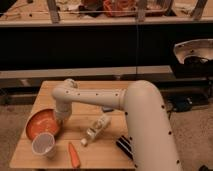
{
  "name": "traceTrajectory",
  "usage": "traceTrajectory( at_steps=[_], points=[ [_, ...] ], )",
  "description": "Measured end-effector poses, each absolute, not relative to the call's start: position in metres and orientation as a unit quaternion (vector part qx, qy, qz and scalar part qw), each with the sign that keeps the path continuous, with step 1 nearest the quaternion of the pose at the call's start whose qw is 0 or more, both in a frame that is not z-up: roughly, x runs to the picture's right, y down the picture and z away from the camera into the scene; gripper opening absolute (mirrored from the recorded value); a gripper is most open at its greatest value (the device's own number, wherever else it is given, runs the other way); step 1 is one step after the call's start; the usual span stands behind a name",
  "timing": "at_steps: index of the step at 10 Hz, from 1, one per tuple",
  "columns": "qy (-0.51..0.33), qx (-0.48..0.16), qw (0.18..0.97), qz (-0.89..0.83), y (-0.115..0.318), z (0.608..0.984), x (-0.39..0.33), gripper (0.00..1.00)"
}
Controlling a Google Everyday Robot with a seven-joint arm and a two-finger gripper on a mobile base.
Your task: Drag the ceramic bowl in a circle
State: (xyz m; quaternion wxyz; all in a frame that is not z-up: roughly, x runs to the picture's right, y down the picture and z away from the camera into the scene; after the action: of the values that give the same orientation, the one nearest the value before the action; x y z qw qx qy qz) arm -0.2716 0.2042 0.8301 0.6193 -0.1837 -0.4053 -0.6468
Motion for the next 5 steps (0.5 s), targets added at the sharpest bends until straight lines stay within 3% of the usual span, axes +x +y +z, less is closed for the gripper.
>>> traceTrajectory(
  at_steps=[5],
  points=[
    [-0.378,-0.182,0.645,-0.639,0.169,0.831,-0.259,0.0]
  ],
)
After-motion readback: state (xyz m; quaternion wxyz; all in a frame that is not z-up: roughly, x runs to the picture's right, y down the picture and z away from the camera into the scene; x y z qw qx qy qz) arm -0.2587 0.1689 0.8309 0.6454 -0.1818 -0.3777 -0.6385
